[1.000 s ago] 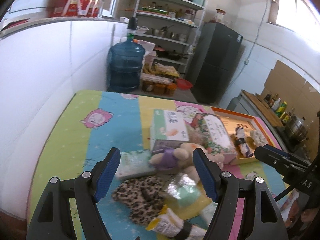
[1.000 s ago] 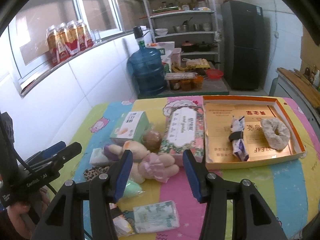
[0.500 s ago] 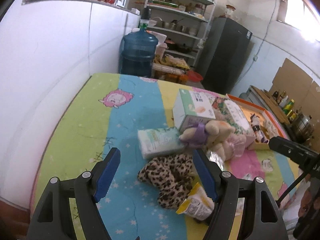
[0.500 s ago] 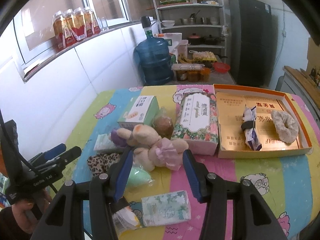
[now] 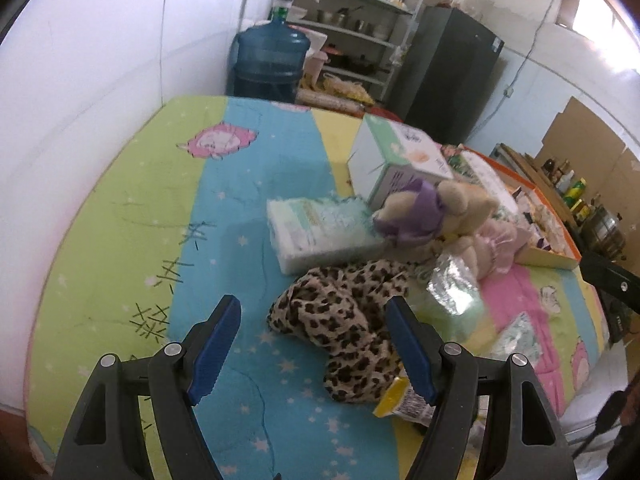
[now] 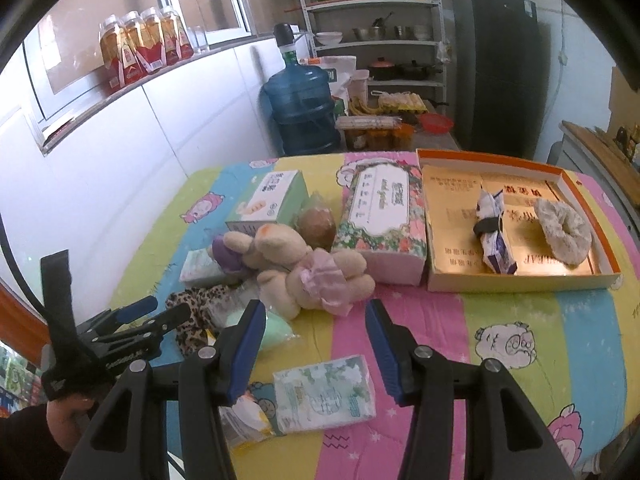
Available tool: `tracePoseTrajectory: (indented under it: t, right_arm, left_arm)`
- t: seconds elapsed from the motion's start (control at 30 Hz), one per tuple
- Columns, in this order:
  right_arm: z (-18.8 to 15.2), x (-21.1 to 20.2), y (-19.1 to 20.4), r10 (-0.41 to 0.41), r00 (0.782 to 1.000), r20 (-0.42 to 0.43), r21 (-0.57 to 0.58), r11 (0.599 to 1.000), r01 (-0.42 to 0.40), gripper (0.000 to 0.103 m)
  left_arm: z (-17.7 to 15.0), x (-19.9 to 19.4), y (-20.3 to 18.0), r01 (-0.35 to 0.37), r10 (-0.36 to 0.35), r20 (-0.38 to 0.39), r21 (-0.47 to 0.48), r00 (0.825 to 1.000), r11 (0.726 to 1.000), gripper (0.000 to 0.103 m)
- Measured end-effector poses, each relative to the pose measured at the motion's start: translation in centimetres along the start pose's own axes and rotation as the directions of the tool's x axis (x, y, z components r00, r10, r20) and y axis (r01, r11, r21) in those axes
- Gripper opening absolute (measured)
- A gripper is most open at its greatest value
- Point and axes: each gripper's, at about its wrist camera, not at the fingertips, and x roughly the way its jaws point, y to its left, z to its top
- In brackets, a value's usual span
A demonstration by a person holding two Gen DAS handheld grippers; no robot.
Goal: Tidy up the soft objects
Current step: 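Grasp the leopard-print scrunchie with the left gripper while the right grasps the green ball bag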
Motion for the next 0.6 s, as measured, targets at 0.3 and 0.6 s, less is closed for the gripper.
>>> tracePoseTrajectory:
  t: [0.3, 0.6]
  right_arm:
    - [-1.0, 1.7, 0.4, 0.074, 0.995, -0.069, 0.015, 0.997, -0.073, 0.052]
    - [-1.3, 5.1, 3.6, 0.117, 0.984, -0.137, -0.072, 0.989, -0.128, 0.061]
  left_arm:
    - [-0.8, 2.2, 0.8, 0.035, -0.037, -0.046, -0.038, 0.998, 0.999, 0.066]
    - [-0.7, 2.2, 0.8, 0.067, -0.068, -0.033, -0.021, 0.997, 0.998, 0.015]
